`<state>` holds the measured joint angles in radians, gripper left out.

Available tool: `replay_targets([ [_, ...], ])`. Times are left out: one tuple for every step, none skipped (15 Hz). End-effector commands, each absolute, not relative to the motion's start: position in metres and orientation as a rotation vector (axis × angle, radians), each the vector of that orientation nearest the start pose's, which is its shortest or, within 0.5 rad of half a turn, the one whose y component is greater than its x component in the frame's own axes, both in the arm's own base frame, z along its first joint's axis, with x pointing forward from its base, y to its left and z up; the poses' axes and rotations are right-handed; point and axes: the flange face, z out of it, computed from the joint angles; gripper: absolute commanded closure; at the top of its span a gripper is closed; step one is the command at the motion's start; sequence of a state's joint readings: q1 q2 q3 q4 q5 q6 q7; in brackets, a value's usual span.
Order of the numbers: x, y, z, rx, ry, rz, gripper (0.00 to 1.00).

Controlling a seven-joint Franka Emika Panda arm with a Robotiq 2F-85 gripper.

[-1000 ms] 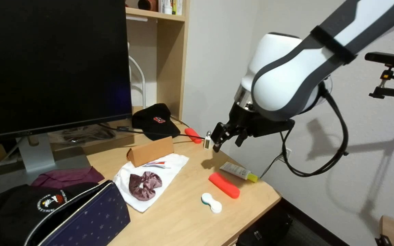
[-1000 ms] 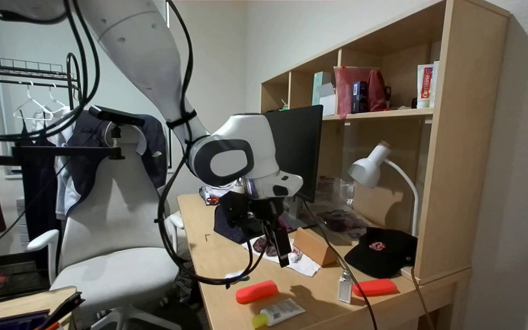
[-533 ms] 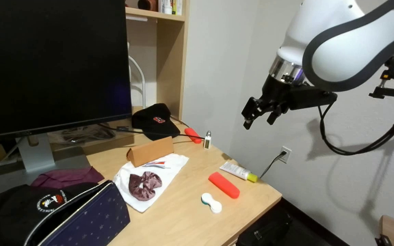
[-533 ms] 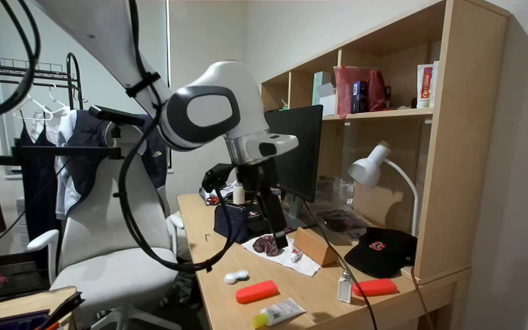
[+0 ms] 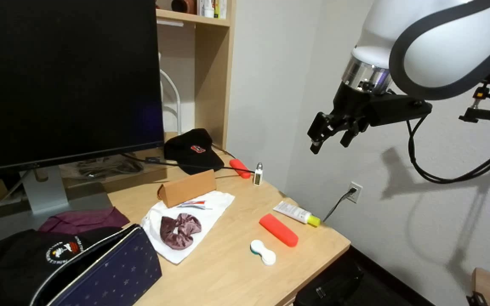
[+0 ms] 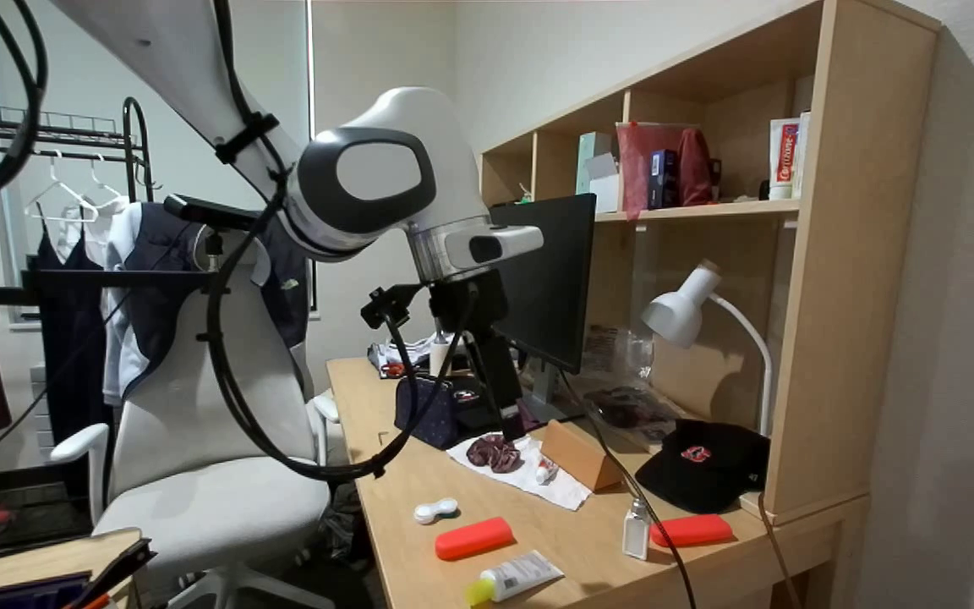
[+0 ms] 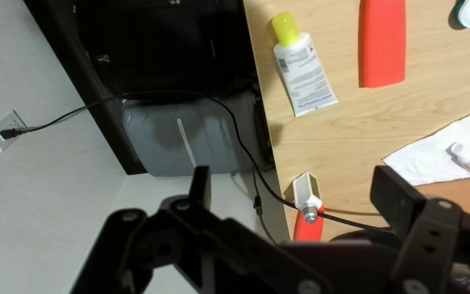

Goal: Pick up the red object and move it close to the edge of the table.

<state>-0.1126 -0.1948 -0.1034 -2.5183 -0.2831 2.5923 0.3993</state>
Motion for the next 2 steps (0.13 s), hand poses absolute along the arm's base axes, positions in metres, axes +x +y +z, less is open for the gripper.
replay_targets([
  [0.4596, -0.0958, 0.3765, -3.18, 0.634, -0.458, 0.0],
  [0.4596, -0.0958, 0.3765, -3.18, 0.634, -0.458, 0.0],
])
